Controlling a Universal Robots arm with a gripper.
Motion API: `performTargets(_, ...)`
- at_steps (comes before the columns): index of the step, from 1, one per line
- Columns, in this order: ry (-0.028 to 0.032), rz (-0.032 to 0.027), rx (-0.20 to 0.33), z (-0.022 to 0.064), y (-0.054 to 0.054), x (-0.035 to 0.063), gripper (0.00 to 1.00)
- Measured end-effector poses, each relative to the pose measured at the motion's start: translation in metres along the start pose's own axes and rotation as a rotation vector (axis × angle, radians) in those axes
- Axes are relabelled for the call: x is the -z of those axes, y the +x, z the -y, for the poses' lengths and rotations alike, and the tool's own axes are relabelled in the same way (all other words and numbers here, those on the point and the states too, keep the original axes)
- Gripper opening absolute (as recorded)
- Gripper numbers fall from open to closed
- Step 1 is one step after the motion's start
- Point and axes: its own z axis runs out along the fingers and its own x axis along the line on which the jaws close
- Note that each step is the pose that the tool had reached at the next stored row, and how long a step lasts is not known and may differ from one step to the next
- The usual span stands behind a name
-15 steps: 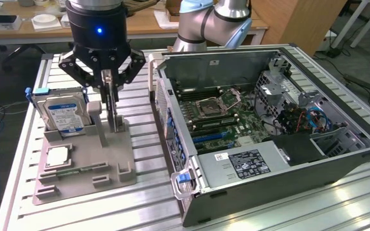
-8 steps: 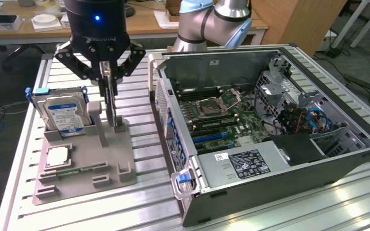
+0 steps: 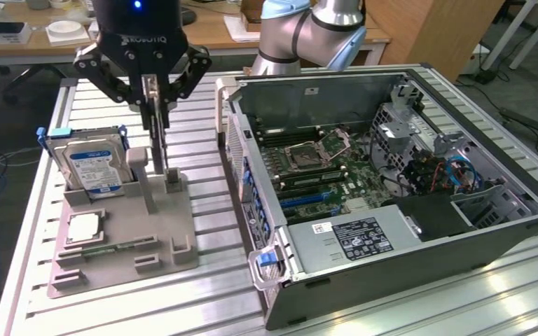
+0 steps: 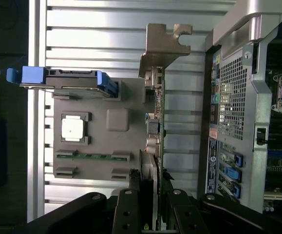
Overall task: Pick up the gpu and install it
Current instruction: 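Pick up the gpu and move the gpu toward the slot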
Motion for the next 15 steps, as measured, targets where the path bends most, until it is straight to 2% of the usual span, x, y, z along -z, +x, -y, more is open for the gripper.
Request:
performTargets(4,-0.0001,0.0006,0.000,-0.0001,0.0002,0.0061,0.26)
performTargets(9,0.0000,0.0016,0.000,-0.0002,0.0001,0.0063,0.26)
performTargets(15,0.0000,0.0016,0.000,0.0000,-0.0058,0.0065,0.26)
